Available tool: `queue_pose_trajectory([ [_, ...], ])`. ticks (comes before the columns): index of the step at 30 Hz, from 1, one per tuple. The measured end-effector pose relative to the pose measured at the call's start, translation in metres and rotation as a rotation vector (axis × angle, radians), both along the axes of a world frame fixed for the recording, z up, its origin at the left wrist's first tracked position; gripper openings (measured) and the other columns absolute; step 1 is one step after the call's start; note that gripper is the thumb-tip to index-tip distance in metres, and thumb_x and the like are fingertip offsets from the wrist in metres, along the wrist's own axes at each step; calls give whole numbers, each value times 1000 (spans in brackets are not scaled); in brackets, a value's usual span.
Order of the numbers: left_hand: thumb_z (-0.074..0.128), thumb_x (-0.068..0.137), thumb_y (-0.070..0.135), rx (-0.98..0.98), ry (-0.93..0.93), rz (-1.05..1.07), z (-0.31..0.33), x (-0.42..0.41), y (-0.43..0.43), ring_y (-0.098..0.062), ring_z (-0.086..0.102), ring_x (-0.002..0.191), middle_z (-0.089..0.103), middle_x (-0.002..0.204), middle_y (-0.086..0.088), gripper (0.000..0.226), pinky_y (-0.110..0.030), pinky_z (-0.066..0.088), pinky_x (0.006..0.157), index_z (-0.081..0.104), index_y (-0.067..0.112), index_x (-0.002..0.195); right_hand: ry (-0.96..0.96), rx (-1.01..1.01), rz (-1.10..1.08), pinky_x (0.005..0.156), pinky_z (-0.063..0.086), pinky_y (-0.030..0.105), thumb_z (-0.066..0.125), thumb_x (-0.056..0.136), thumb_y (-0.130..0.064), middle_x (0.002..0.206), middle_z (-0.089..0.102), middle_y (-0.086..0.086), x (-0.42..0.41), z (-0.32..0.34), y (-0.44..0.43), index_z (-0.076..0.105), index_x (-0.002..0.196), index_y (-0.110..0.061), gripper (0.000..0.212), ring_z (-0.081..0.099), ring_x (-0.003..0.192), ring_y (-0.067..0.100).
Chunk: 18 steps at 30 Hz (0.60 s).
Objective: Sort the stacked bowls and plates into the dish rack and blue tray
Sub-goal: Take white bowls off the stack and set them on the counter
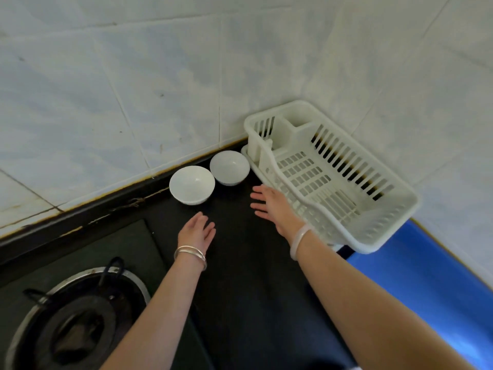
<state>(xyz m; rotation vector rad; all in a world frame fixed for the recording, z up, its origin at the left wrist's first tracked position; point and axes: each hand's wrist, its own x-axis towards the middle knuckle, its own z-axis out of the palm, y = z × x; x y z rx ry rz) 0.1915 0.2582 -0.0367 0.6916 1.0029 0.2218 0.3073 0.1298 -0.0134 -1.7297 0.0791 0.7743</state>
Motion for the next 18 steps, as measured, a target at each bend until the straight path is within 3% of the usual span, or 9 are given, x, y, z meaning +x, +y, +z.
queue_pose_trajectory([
  [3,53,90,10,30,17,-207,11,-24,-36,-27,55,117,55,129,-13,37,-33,47,91,51,8,127,-83,-61,28,77,50,25,36,101,-32,117,64,0,-27,16,-43,58,121,-19,33,63,97,14],
  [9,52,91,12,165,54,-637,10,-77,-122,-19,61,99,60,113,-6,30,-29,49,84,56,12,121,-206,-304,62,69,47,23,41,98,-32,101,65,-6,-85,31,-157,62,107,-24,24,62,83,10],
  [12,53,91,14,294,65,-837,1,-104,-166,-13,61,90,62,103,0,26,-20,50,71,60,15,115,-297,-547,107,78,47,31,46,95,-30,101,67,4,-125,28,-216,66,102,-14,26,61,94,22],
  [14,53,91,16,440,69,-967,-5,-121,-191,-10,61,85,62,98,3,24,-16,51,67,61,17,113,-299,-686,105,84,43,30,48,95,-29,110,66,5,-155,23,-250,66,106,-17,24,58,104,24],
  [18,60,86,23,683,53,-1147,-6,-142,-225,-13,63,89,62,93,8,29,-29,55,81,63,19,114,-277,-843,57,87,42,31,55,91,-30,116,62,6,-209,17,-298,64,114,-18,27,57,109,25],
])
